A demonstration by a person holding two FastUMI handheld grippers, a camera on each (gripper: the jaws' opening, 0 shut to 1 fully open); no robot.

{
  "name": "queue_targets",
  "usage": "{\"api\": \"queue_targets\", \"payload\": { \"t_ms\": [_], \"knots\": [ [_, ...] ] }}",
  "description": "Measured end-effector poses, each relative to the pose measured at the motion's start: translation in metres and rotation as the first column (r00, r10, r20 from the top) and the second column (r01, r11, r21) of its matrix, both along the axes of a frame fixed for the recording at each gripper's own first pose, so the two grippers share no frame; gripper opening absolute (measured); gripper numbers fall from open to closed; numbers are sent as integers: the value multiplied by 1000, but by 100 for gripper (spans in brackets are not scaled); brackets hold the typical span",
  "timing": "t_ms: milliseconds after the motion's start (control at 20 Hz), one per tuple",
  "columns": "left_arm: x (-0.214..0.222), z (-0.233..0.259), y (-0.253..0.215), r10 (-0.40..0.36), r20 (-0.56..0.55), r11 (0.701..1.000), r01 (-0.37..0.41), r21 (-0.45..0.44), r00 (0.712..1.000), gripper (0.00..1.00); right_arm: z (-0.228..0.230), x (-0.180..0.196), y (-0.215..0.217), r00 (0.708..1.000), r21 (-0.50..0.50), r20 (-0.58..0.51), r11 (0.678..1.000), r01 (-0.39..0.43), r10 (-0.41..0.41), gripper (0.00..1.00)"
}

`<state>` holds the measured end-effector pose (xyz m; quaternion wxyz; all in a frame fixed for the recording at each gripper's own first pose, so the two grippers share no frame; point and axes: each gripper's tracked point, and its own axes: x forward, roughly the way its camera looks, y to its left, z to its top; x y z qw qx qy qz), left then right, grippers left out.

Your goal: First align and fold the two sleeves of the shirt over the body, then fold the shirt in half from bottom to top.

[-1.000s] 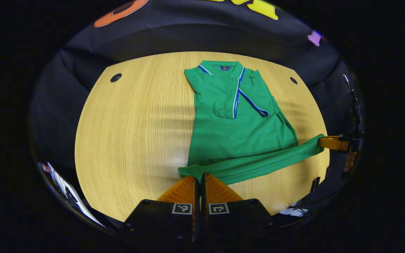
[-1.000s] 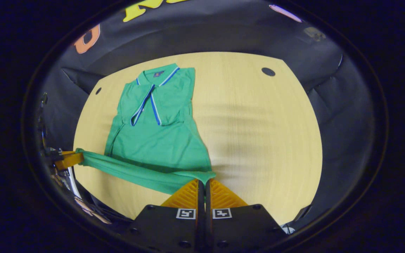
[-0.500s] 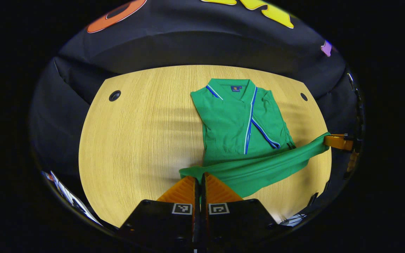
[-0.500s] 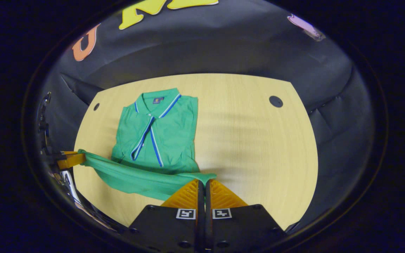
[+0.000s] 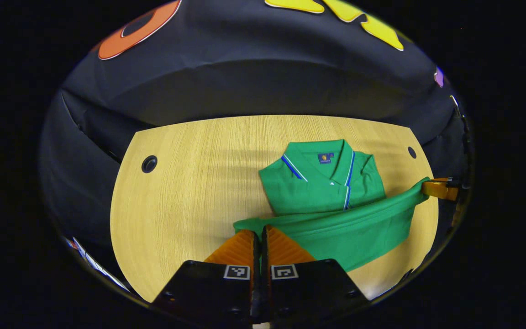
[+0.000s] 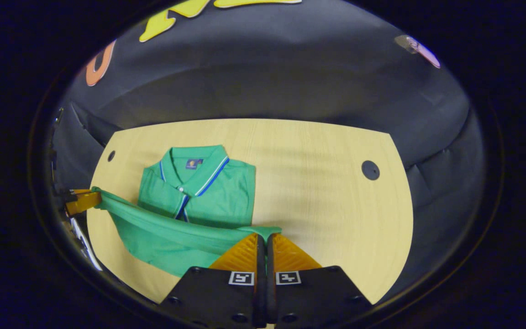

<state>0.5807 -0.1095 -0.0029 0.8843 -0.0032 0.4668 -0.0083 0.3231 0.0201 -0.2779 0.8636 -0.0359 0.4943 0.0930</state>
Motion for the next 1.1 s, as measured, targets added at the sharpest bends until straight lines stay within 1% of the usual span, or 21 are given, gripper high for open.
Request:
{"api": "queue_targets", "payload": {
  "t_ms": [50,100,150,200,350,450,500,550,600,650,750,850,900,950,1100],
  "knots": [
    [16,-5,-1,-2,3,1000,2,-2,1000,3,-1,13,1,1000,-9,14,1000,3,-3,0],
    [34,-10,0,-13,14,1000,13,6,1000,3,-2,24,2,1000,-20,29,1000,4,-4,0],
    [48,-17,0,-25,18,999,25,20,1000,3,-4,34,3,999,-27,41,1000,2,0,3],
    [57,-27,-1,-34,13,999,33,29,999,3,-6,47,5,998,-41,61,999,-5,8,3],
    [100,-54,2,-7,14,1000,6,27,1000,3,-15,76,14,994,-68,103,997,-21,28,2],
    [126,-73,9,5,31,999,-6,39,1000,3,-25,88,20,993,-73,108,997,-29,37,2],
    [122,-88,10,-3,32,999,1,52,999,3,-33,92,22,994,-77,103,997,-28,36,2],
    [129,-97,12,-9,21,998,8,68,1000,3,-39,93,24,995,-69,93,997,-28,34,2],
    [131,-110,12,-8,7,997,7,72,1000,3,-48,95,24,997,-64,75,998,-19,24,0],
    [126,-128,11,3,3,999,-3,54,1000,3,-56,94,24,998,-62,59,998,-13,16,2],
    [108,-152,12,35,-23,999,-34,12,999,3,-68,94,23,1000,-32,21,999,18,-18,2],
    [89,-155,18,64,-14,998,-65,-25,998,3,-75,93,22,999,11,-4,999,44,-44,3],
    [101,-146,17,76,-2,996,-76,-42,997,3,-82,95,22,999,24,-10,998,54,-54,0],
    [95,-148,15,82,9,995,-82,-61,997,3,-83,96,22,998,35,-13,997,61,-61,3],
    [94,-145,18,94,18,992,-92,-90,995,6,-78,98,23,997,56,-2,996,71,-71,3]
  ]
}}
